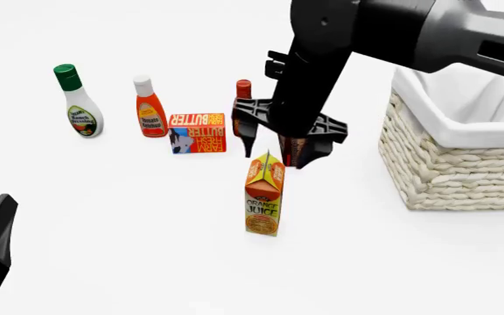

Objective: Pick the orange juice and place it in the basket.

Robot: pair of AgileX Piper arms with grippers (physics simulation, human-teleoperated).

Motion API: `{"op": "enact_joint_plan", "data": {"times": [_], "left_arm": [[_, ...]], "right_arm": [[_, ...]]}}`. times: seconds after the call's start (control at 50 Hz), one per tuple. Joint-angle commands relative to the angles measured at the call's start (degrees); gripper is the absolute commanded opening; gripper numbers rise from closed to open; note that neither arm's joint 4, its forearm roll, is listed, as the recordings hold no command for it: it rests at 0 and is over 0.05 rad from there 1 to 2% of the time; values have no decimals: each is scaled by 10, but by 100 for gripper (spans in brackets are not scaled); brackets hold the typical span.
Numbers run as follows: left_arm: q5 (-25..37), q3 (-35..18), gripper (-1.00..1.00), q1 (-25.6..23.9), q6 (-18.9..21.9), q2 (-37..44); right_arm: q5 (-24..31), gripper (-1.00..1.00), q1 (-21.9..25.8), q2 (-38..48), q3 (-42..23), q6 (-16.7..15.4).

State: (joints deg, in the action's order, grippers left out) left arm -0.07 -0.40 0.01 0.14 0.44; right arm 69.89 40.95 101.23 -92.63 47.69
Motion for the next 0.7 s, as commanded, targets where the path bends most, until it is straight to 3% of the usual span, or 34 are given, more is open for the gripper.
{"op": "enact_joint_plan", "data": {"times": [0.02, 0.7], "left_arm": [[0, 0, 100, 0, 0, 0], [0, 0, 100, 0, 0, 0]], "right_arm": [[0, 100, 6, 9, -2, -2], [0, 100, 13, 38, -4, -10]]}}
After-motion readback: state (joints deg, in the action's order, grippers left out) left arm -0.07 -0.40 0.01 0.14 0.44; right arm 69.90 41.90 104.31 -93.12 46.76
